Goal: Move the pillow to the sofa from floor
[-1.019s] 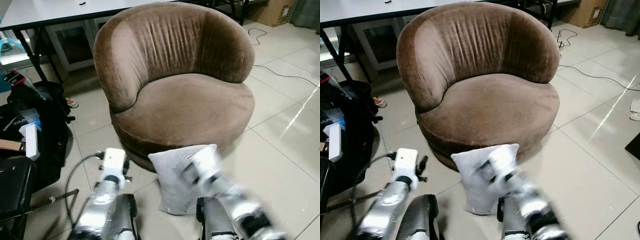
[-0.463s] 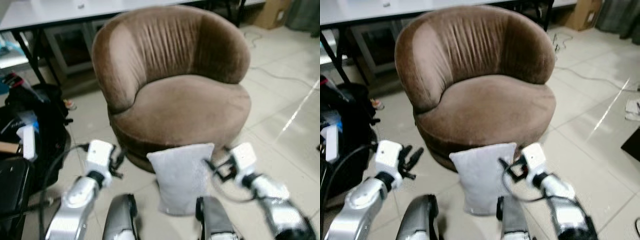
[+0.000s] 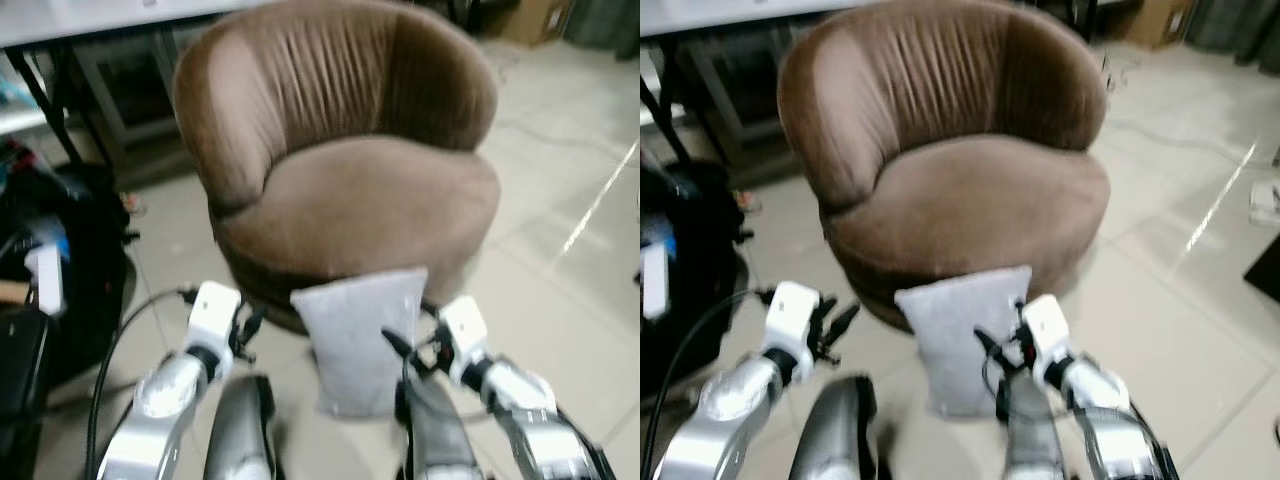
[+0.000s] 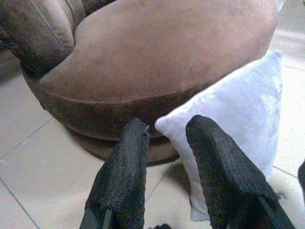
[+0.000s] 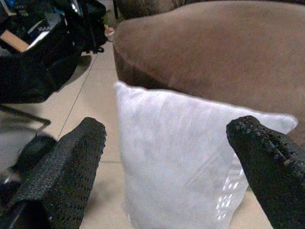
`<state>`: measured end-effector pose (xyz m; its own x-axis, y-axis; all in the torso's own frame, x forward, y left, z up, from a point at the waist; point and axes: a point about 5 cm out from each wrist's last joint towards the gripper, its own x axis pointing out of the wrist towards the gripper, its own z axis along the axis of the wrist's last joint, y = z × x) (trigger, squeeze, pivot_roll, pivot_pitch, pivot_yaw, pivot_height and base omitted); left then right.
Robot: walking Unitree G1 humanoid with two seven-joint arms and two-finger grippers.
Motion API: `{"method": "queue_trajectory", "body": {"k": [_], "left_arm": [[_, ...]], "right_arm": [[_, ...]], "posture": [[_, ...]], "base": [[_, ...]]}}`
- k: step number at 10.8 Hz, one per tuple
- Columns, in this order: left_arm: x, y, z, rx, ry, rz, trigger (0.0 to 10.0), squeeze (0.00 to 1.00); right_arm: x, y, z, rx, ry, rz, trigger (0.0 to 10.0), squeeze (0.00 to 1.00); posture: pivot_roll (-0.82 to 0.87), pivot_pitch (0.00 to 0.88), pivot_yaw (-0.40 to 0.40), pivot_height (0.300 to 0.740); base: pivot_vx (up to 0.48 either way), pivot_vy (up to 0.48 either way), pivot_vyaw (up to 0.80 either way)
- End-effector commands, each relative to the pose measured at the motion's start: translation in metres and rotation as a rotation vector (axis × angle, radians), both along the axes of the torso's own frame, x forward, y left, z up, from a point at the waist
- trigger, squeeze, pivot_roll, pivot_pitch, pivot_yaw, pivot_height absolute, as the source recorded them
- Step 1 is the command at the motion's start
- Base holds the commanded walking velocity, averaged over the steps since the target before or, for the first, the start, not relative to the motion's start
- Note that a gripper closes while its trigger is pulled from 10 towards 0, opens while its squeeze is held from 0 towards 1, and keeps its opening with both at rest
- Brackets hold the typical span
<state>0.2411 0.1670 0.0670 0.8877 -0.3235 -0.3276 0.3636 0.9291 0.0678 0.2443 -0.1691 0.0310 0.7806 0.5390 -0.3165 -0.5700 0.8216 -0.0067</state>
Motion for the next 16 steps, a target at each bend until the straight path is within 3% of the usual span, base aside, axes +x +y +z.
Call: {"method": "queue_trajectory", "body": {"k": [1, 3, 6, 9, 10, 11, 13, 14, 16], "left_arm": [[0.001, 0.006, 0.002, 0.049, -0.011, 0.011, 10.0, 0.00], [0.002, 0.014, 0.001, 0.093, -0.006, 0.036, 10.0, 0.00], [0.001, 0.012, -0.002, 0.088, 0.006, 0.044, 10.0, 0.00], [0.023, 0.081, -0.022, 0.369, 0.104, 0.061, 10.0, 0.00], [0.033, 0.095, -0.026, 0.465, 0.124, 0.048, 10.0, 0.00], [0.041, 0.093, -0.029, 0.529, 0.119, 0.004, 10.0, 0.00], [0.051, 0.053, -0.045, 0.686, 0.095, -0.272, 10.0, 0.00], [0.052, 0.042, -0.050, 0.688, 0.114, -0.336, 10.0, 0.00], [0.050, 0.011, -0.068, 0.812, 0.164, -0.498, 10.0, 0.00]], "right_arm": [[-0.001, 0.002, 0.001, -0.007, 0.005, 0.007, 10.0, 0.00], [-0.003, 0.002, 0.002, -0.014, 0.013, 0.006, 10.0, 0.00], [-0.003, 0.005, 0.001, -0.023, 0.010, 0.025, 10.0, 0.00], [-0.009, 0.011, 0.003, -0.021, 0.015, 0.056, 10.0, 0.00], [-0.013, 0.011, 0.003, -0.019, 0.019, 0.046, 10.0, 0.00], [-0.019, 0.011, 0.003, -0.019, 0.024, 0.039, 10.0, 0.00], [-0.044, 0.009, 0.003, -0.017, 0.045, 0.001, 10.0, 0.00], [-0.053, 0.008, 0.003, -0.012, 0.056, -0.012, 10.0, 0.00], [-0.083, 0.004, 0.002, -0.016, 0.101, -0.074, 10.0, 0.00]], "posture": [[-0.13, 0.000, 0.055, 0.485], [-0.13, 0.000, 0.054, 0.480], [-0.13, 0.000, 0.051, 0.480], [-0.15, 0.000, 0.060, 0.480], [-0.17, 0.000, 0.072, 0.480], [-0.18, 0.000, 0.077, 0.480], [-0.24, 0.000, 0.112, 0.480], [-0.27, 0.000, 0.128, 0.480], [-0.34, 0.030, 0.159, 0.480]], "base": [[0.000, 0.000, 0.00], [0.000, 0.000, 0.00], [0.000, 0.000, 0.00], [0.000, 0.000, 0.00], [0.000, 0.000, 0.00], [0.000, 0.000, 0.00], [0.000, 0.000, 0.00], [0.000, 0.000, 0.00], [0.000, 0.000, 0.00]]}}
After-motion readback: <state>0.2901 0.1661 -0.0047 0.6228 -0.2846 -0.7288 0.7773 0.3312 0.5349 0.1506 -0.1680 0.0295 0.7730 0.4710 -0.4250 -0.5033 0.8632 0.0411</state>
